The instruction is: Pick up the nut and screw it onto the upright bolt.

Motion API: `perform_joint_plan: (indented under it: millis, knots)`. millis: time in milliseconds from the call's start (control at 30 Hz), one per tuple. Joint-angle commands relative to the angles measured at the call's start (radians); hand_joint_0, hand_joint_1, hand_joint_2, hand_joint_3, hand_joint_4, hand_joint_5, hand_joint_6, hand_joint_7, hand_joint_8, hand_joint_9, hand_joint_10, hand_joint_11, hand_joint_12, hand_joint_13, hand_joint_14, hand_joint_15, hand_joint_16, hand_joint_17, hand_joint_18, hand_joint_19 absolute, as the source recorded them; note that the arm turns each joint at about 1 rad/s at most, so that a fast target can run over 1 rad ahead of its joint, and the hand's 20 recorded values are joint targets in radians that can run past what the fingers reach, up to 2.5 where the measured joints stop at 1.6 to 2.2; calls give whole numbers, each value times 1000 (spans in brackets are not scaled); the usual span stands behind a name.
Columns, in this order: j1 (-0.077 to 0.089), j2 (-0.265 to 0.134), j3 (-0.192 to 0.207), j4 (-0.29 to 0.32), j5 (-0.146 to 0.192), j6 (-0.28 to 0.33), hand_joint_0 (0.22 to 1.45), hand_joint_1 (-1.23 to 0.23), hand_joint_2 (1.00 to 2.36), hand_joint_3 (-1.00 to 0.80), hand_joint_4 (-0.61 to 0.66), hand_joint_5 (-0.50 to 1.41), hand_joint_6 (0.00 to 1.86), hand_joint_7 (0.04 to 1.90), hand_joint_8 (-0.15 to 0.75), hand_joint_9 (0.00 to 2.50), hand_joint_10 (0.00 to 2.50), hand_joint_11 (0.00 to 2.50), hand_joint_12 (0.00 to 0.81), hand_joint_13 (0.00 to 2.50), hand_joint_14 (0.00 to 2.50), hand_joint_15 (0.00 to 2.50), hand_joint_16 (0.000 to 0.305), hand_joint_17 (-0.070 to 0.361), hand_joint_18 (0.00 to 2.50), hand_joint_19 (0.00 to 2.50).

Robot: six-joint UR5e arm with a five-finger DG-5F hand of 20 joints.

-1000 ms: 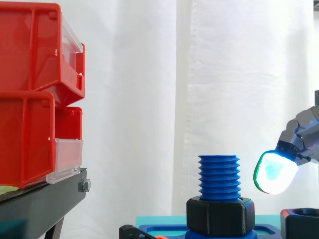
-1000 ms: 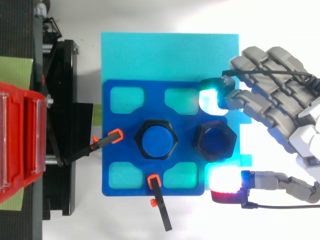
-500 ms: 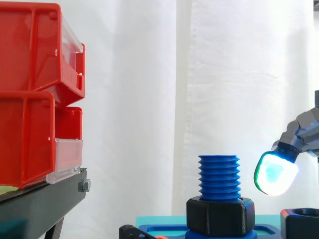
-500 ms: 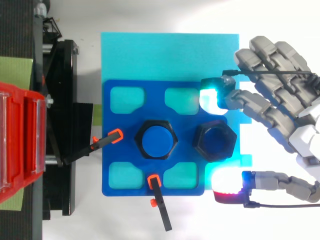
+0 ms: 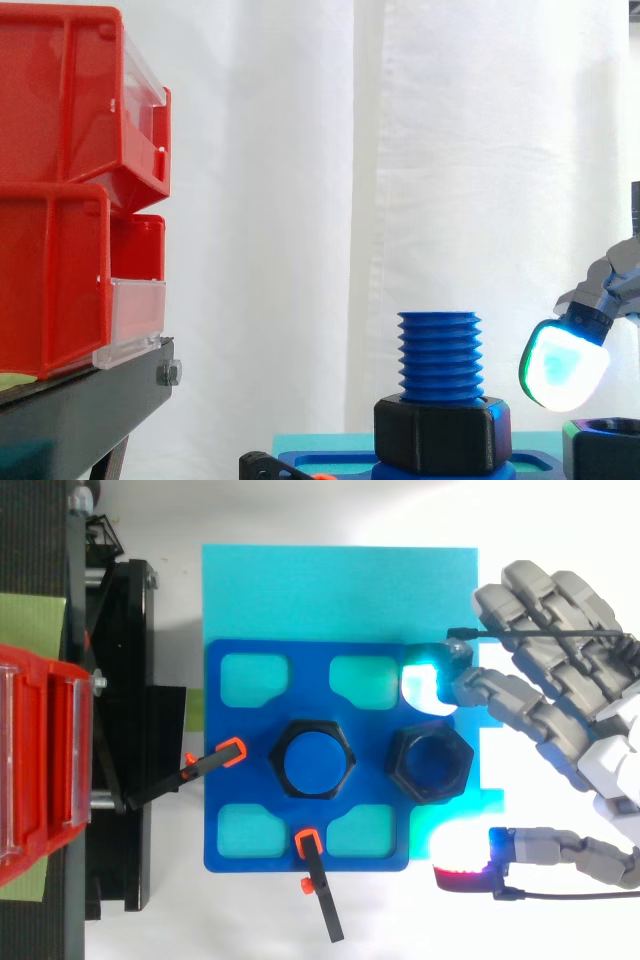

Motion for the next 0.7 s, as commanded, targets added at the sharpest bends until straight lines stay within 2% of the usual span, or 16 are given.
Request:
perform_joint_plan:
  millis: [0,267,667]
  knots:
    - [1,0,0,-17,0,17,295,-765,1000,-500,174,-300,501,668,313,0,0,3,469,0,0,0,76,172,0,14]
    - [2,0,0,-22,-2,29,308,-744,1000,-500,193,-300,501,696,319,5,0,19,470,0,0,0,75,169,0,31]
    - [-7,-2,-1,-2,-12,23,325,-687,1000,-500,195,-300,502,706,321,29,0,31,468,0,0,0,74,167,1,38]
